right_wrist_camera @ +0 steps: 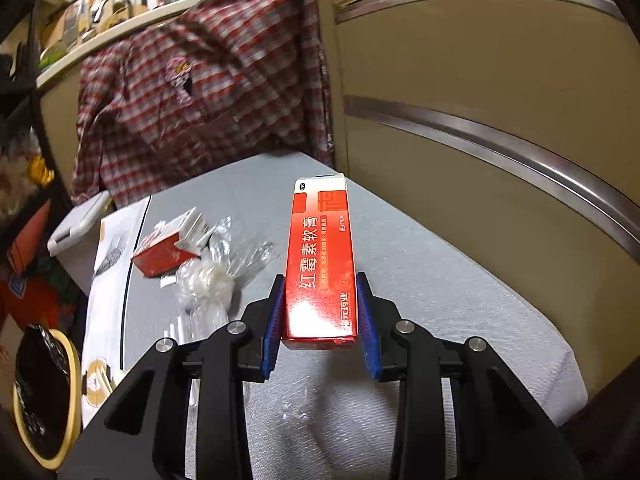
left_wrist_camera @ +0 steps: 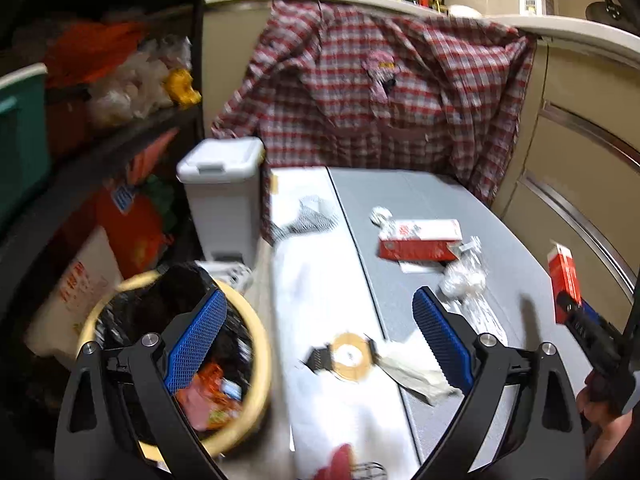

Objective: Collect trash
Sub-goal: 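Grasp the white tissue with the left gripper while the right gripper holds the red box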

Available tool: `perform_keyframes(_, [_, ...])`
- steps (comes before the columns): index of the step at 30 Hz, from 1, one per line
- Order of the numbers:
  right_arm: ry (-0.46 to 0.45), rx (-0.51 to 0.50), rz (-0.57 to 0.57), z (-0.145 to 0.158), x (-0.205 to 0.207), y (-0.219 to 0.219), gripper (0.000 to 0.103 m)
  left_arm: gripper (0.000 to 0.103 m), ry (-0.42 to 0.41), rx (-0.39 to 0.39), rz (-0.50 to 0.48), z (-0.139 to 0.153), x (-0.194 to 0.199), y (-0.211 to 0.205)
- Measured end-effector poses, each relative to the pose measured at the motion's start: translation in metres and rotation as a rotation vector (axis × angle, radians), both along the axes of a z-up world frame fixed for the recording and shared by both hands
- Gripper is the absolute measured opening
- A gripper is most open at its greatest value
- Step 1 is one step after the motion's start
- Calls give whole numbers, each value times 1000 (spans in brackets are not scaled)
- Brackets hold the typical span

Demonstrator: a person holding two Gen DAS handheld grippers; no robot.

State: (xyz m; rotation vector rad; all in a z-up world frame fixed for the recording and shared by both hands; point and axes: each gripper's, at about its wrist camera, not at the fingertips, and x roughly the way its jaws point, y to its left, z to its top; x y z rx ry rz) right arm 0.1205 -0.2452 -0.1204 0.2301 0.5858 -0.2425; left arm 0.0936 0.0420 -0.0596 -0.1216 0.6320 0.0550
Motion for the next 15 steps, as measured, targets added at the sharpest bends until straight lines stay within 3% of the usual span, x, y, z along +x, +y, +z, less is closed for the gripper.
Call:
perform_keyframes(4, [1, 32, -1, 3, -1, -7, 34, 91, 76, -46, -45, -26, 4, -26])
perform_keyframes(10, [-2, 57, 3, 4, -4, -11, 34, 91, 130, 29, -173, -64, 4, -84])
perform_keyframes(15, [0, 66, -5, 2, -5, -18, 34, 91, 149, 42, -215, -76, 13, -102])
